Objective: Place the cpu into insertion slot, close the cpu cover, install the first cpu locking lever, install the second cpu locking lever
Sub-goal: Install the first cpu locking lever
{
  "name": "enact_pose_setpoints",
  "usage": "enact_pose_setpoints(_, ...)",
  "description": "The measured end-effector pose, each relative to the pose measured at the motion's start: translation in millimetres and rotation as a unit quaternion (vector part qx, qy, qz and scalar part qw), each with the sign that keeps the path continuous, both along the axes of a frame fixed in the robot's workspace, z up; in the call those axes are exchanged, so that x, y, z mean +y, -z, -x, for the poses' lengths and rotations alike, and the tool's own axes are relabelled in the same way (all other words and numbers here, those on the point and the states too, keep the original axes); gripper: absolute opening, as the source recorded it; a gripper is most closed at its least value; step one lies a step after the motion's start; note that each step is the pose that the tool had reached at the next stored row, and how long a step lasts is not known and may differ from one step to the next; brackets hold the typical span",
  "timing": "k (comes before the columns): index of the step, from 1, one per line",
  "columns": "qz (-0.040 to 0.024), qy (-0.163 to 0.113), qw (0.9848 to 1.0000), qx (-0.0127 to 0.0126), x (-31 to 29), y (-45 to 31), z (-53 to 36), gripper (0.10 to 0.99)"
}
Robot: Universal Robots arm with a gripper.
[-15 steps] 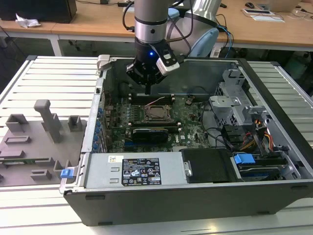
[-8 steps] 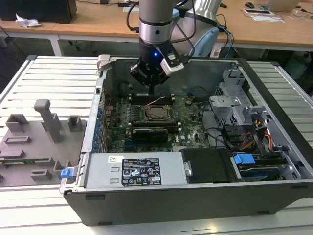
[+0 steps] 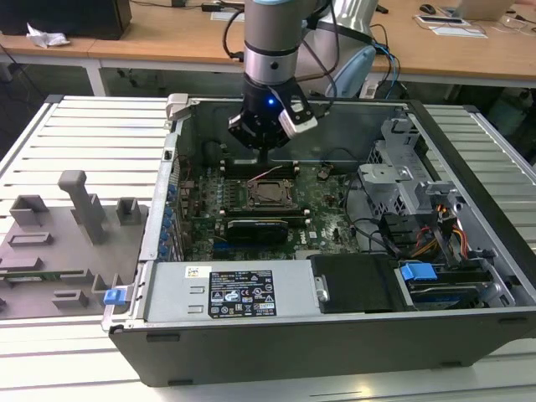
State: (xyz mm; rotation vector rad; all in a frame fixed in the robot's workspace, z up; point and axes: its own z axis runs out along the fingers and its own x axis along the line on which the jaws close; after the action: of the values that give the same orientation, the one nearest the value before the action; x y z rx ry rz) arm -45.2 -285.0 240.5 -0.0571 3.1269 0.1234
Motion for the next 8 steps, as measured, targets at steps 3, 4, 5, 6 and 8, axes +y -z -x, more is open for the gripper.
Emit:
enact_pose_setpoints(3,-0.0002,-0.001,1.0000,0.0000,0.0,4.7,-2.0,0.106)
enact_pose_setpoints(4,-0.0004,-0.002,1.0000,0.0000,0.0,5.3,-2.6,0.106)
enact_pose_setpoints(5,-0.0007,-0.003,1.0000,0.0000,0.0,6.0,-3.3,0.106)
enact_pose_setpoints(6,-0.0008,-0.005,1.0000,0.0000,0.0,6.6,-3.8,0.106)
enact_pose_setpoints(8,-0.0008,-0.016,0.9999,-0.0005,0.0,7.4,-4.1,0.106)
